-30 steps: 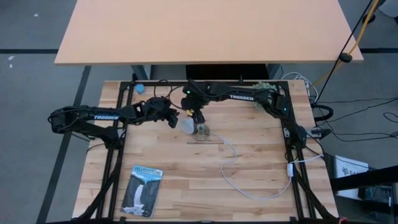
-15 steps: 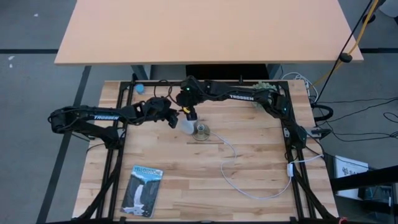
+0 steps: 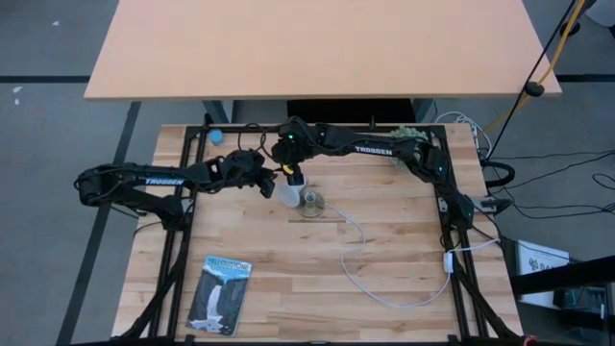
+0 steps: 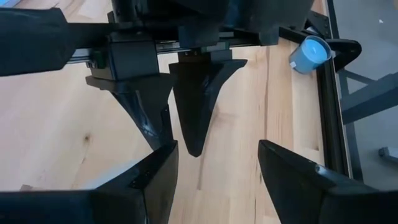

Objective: Screw lightbulb
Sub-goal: Insert the lightbulb into the lamp

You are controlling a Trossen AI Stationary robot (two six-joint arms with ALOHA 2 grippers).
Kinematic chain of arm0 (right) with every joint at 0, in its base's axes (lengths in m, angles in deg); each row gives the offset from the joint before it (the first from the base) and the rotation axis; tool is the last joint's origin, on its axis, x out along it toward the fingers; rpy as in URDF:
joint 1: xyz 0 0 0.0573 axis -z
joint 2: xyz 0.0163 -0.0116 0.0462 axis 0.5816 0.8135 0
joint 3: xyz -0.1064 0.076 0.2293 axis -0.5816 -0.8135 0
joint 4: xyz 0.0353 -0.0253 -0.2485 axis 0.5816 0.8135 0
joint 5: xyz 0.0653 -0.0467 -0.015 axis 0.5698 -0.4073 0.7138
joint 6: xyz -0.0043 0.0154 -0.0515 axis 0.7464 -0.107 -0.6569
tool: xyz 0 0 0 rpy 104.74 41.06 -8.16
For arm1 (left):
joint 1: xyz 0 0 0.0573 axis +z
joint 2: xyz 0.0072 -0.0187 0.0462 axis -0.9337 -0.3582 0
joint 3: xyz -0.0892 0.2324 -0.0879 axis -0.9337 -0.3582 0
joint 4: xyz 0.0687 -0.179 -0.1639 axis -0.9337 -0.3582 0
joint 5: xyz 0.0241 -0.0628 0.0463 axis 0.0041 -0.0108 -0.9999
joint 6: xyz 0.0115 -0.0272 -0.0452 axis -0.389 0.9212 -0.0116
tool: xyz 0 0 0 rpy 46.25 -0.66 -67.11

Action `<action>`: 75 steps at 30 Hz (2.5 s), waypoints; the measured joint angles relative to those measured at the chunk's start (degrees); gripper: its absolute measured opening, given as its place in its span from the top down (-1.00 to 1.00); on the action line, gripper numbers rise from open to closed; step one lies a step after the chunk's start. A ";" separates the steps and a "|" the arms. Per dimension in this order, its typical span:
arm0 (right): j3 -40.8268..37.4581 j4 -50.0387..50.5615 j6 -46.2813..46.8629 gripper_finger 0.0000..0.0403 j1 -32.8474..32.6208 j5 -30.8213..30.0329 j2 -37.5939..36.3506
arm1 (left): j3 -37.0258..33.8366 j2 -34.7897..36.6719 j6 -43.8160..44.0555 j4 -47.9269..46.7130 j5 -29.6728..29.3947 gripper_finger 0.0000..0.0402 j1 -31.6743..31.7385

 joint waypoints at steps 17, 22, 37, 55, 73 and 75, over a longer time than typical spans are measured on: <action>0.00 0.04 -0.02 -0.06 0.00 0.00 -0.01 | 0.00 0.00 -0.15 -0.02 0.00 0.45 0.00; 0.00 0.04 -0.02 -0.06 0.00 0.00 0.00 | 0.00 0.00 -0.15 -0.01 0.00 0.45 0.00; 0.07 15.56 -4.80 -0.06 0.43 -16.83 -0.29 | 0.00 0.00 -0.15 -0.02 0.00 0.45 0.00; -0.02 23.27 -15.85 -0.05 -0.29 -11.69 6.13 | 0.00 -0.02 -0.35 -0.10 -0.02 0.45 0.00; 0.35 10.89 -15.19 -0.05 -3.22 -0.22 9.64 | 0.00 -0.02 -0.37 -0.04 -0.02 0.45 0.00; 0.37 10.87 -13.08 -0.05 -3.21 -0.06 10.34 | 0.00 -0.02 -0.36 -0.03 -0.02 0.45 0.00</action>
